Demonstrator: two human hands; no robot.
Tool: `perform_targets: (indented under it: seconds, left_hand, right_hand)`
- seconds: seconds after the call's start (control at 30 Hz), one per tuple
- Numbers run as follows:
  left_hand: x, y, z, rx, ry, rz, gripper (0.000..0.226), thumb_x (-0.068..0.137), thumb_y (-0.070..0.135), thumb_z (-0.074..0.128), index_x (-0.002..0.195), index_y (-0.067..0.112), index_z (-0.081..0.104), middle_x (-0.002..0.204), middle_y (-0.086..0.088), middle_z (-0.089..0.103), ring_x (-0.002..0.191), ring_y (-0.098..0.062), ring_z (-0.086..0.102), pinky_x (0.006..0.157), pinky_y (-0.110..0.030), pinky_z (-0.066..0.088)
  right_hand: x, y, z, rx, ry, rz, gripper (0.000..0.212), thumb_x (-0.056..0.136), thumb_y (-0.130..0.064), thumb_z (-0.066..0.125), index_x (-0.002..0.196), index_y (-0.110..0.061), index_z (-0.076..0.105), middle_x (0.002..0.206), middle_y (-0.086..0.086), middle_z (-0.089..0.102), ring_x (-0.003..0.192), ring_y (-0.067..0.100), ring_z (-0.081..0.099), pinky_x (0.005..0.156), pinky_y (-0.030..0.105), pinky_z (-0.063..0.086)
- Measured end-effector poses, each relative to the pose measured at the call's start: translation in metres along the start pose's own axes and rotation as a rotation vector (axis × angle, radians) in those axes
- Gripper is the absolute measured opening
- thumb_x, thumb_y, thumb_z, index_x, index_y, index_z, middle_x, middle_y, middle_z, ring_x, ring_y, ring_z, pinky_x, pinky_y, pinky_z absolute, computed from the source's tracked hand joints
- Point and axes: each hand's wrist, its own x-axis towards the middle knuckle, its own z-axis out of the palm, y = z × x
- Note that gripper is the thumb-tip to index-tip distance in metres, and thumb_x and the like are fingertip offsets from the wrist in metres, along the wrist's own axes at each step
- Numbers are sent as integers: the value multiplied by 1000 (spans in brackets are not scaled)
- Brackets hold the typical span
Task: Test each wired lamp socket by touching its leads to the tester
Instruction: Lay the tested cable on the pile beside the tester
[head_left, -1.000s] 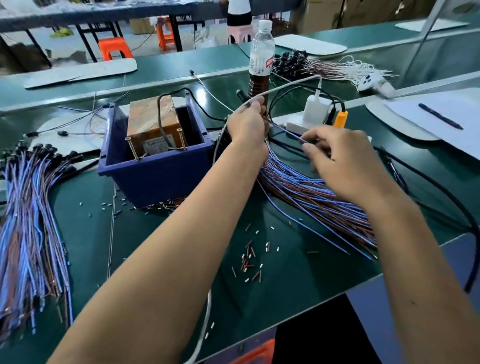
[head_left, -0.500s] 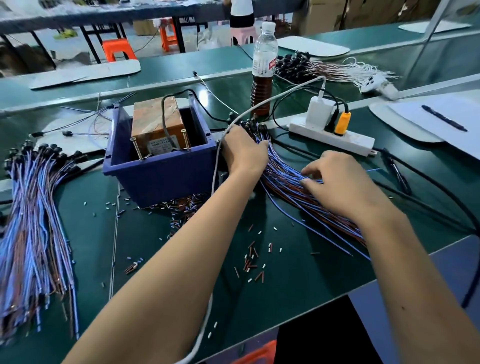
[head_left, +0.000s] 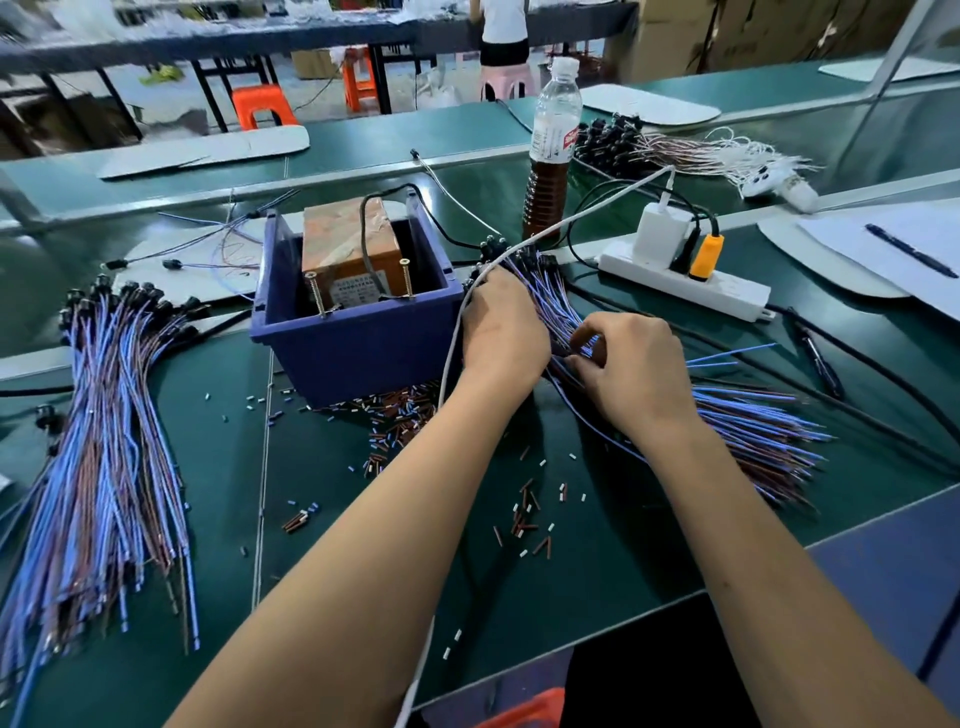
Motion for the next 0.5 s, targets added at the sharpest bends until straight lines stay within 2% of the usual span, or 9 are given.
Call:
perform_targets:
  seconds: [0.07, 0.13, 0.2, 0.27, 0.37, 0.5]
  left_hand:
    - [-5, -3, 1, -59, -99, -65, 24, 98, 13, 60, 119, 1, 61, 120, -19, 68, 109, -36, 67, 83, -35, 53]
    - [-9, 0, 1, -169, -186, -126, 12, 93, 9, 59, 101, 3, 65, 112, -20, 70, 102, -38, 69, 83, -35, 57]
    - [-10, 4, 2, -306, -231, -169, 10, 90, 4, 57, 91, 2, 67, 101, -20, 74, 90, -36, 74, 82, -40, 63]
    - [-10, 7, 4, -466, -261, -225, 16, 86, -2, 53, 89, -1, 69, 93, -21, 75, 77, -34, 77, 73, -44, 65]
    - [-10, 6, 1, -510, -304, -236, 22, 85, -1, 52, 91, 0, 72, 90, -19, 76, 78, -34, 77, 73, -44, 65]
    - [-7, 3, -12, -563, -465, -215, 21, 90, -9, 46, 78, -4, 62, 57, -16, 68, 60, -34, 75, 67, -49, 65]
  right_hand:
    - [0, -1, 3, 21, 7, 38, 13, 83, -21, 83, 96, -23, 78, 89, 6, 75, 92, 32, 68, 80, 36, 51]
    - [1, -2, 4, 27, 2, 62, 14, 83, -21, 83, 95, -23, 78, 90, 6, 75, 92, 32, 68, 81, 36, 52]
    - [3, -3, 3, 42, 2, 82, 15, 82, -20, 82, 97, -23, 79, 92, 7, 75, 93, 33, 68, 83, 37, 54]
    - [5, -3, 3, 39, 7, 106, 16, 82, -21, 81, 98, -23, 79, 93, 9, 74, 93, 34, 67, 83, 39, 55]
    - [6, -3, 0, 44, 4, 118, 13, 83, -22, 80, 96, -21, 79, 92, 8, 74, 92, 35, 68, 84, 41, 56]
    - [4, -11, -8, 123, 151, 81, 7, 88, -20, 73, 90, -18, 79, 82, 5, 76, 81, 30, 70, 79, 41, 58]
